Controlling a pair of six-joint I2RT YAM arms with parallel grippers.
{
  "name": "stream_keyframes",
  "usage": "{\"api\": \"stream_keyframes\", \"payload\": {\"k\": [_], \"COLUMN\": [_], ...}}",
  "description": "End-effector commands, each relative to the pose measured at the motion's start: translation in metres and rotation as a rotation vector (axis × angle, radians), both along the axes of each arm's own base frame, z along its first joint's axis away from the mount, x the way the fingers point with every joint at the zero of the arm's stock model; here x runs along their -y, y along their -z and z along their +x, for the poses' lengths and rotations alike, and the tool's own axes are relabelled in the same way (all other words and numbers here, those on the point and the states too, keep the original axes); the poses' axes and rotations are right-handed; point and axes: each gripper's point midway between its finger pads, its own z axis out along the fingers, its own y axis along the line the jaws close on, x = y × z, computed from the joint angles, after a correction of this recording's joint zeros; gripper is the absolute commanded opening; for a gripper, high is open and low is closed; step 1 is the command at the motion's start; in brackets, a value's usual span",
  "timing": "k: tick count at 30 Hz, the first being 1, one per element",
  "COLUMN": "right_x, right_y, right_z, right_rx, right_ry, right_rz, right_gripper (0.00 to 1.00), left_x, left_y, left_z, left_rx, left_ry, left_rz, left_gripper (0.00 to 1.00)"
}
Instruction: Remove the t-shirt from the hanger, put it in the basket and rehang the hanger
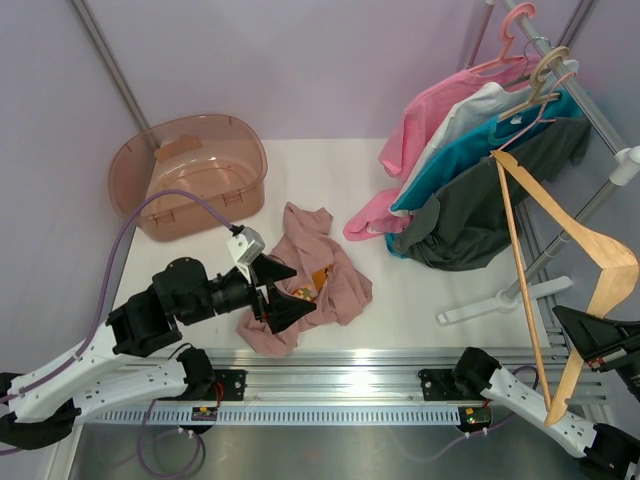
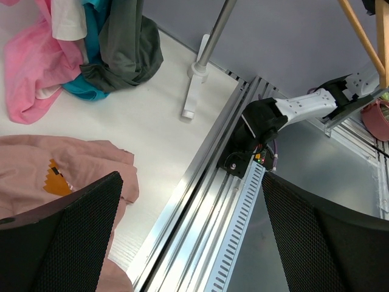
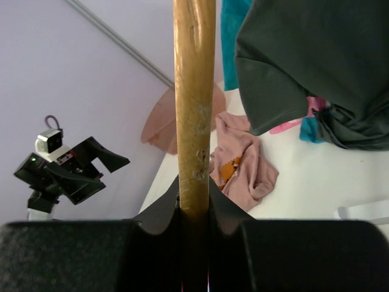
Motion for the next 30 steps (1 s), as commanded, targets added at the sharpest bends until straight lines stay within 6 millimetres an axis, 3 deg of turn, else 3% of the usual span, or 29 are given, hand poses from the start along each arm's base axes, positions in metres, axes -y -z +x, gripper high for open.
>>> {"api": "stream_keyframes", "payload": {"k": [1, 5, 8, 12, 18, 23, 30], "right_x": [0.011, 0.040, 0.037, 0.019, -0.013, -0.038, -0.040], "right_y": [-0.001, 0.005, 0.024, 0.035, 0.047, 0.040, 0.008], "right_z": [0.006, 0.011, 0.029, 0.054, 0.087, 0.123, 0.155], "right_rx": [-0.022, -0.063, -0.142, -0.244, -0.265, -0.281, -0.323], "right_ry": [0.116, 0.289, 0.371, 0.428, 0.459, 0.537, 0.778], "right_rz": [-0.076, -0.119, -0.248, -0.354, -0.361, -0.425, -0.478], "right_gripper": [0.00, 0.00, 0.00, 0.00, 0.00, 0.00, 0.00], "left_x": [0.005, 0.008, 0.007, 0.006, 0.013, 0.019, 0.021], "left_y": [-0.023, -0.020, -0.020, -0.032, -0.033, -0.033, -0.016], "left_z": [-0.001, 0.003, 0.011, 0.021, 0.031, 0.032, 0.031], "left_rx": [0.029, 0.027, 0.024, 0.028, 0.012, -0.003, -0.013], "left_ry": [0.018, 0.003, -0.042, -0.098, -0.135, -0.125, -0.111], "left_rz": [-0.056, -0.050, -0.054, -0.074, -0.060, -0.053, -0.017], "left_gripper": [0.99, 0.99, 0.99, 0.99, 0.99, 0.99, 0.99]}}
